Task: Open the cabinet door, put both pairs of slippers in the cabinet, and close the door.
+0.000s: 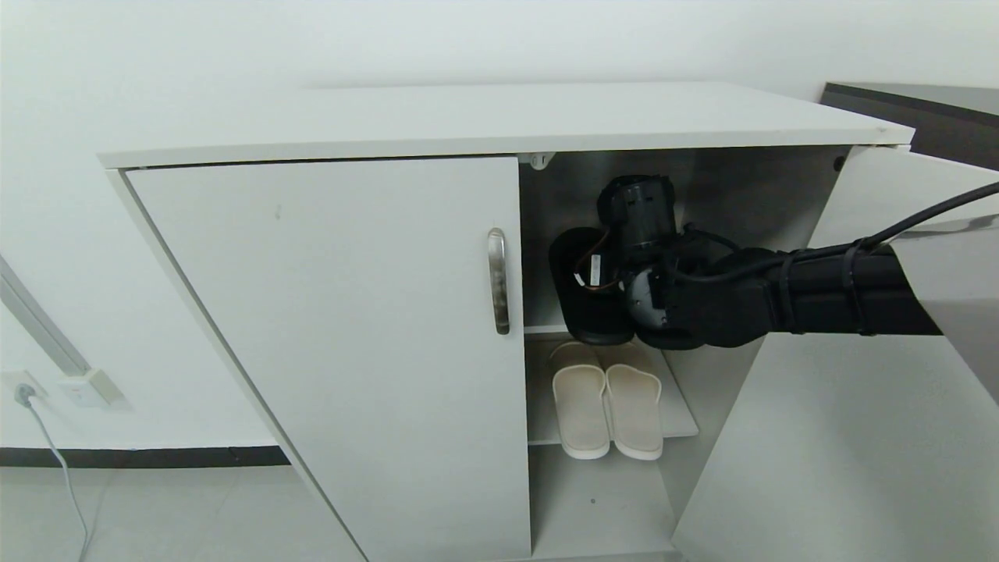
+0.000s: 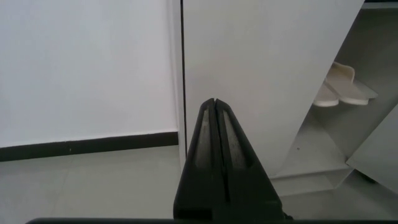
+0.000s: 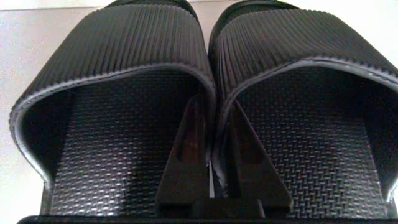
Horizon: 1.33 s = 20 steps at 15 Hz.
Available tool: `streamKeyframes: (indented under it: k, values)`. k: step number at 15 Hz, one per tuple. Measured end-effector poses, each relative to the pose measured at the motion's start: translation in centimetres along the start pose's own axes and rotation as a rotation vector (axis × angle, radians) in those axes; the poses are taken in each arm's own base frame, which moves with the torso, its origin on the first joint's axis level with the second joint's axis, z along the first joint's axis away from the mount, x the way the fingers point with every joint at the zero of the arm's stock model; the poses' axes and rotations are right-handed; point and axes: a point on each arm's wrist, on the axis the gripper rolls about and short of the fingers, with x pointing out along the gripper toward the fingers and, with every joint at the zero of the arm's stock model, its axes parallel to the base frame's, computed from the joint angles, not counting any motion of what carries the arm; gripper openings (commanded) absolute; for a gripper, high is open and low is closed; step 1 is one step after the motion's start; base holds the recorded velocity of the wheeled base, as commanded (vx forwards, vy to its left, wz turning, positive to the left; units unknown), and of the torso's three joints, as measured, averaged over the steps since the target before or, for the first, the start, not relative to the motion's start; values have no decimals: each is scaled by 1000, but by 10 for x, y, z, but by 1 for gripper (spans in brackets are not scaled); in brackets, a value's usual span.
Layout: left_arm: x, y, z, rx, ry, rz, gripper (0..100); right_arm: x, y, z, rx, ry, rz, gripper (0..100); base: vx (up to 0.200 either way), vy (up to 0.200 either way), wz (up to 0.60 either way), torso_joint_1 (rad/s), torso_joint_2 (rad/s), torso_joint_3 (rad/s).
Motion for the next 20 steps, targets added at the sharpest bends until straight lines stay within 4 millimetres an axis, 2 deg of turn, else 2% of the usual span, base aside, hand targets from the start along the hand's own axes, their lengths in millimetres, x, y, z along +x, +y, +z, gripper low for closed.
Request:
streamKeyframes:
  k: [6,10,15,20]
  values:
    - [0,0,0,0,0,1,0,2,0,-6,-6,14,-5,100,0,0,0,0,0,0]
    - [0,0,0,-1,0,15,0,-11,-5,-8,-14,28,3,100,0,0,0,0,0,0]
    - [0,0,0,-1,0,16,0,-49,-10,-12,-1,51,36,100,0,0,0,0,0,0]
    - [0,0,0,-2,0,15,0,-103,-24,-18,-8,41,118,100,0,0,0,0,0,0]
